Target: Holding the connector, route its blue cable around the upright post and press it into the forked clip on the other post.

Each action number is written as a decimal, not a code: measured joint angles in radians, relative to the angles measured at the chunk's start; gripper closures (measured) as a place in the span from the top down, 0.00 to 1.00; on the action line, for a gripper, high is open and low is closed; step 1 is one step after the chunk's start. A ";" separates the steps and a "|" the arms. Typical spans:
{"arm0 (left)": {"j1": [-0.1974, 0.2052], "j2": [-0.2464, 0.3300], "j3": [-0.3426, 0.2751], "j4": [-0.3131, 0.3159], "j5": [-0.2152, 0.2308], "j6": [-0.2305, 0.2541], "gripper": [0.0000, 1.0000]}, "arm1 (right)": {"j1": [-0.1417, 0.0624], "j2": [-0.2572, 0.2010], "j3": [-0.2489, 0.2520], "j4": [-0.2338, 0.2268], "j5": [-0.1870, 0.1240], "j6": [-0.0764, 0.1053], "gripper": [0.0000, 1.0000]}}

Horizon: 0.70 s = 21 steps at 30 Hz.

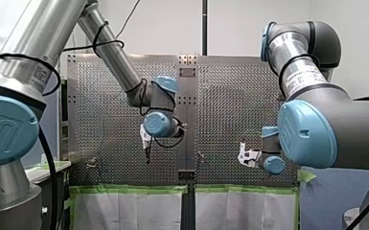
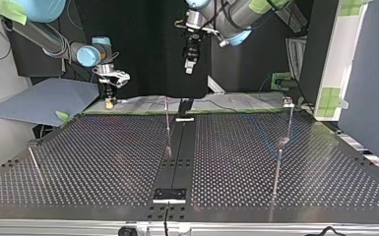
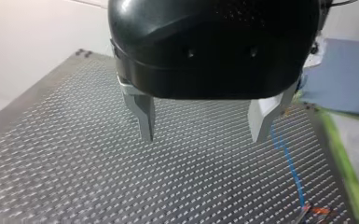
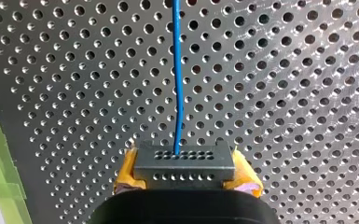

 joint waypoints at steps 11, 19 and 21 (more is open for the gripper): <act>0.006 0.093 -0.093 0.093 -0.045 -0.037 1.00 | -0.002 -0.001 0.000 0.004 0.000 0.000 0.31; 0.006 0.157 -0.156 0.146 -0.041 -0.036 1.00 | -0.002 0.000 0.000 0.001 0.000 0.001 0.31; 0.006 0.172 -0.172 0.149 -0.041 -0.035 1.00 | -0.002 0.000 0.000 0.001 0.000 0.001 0.31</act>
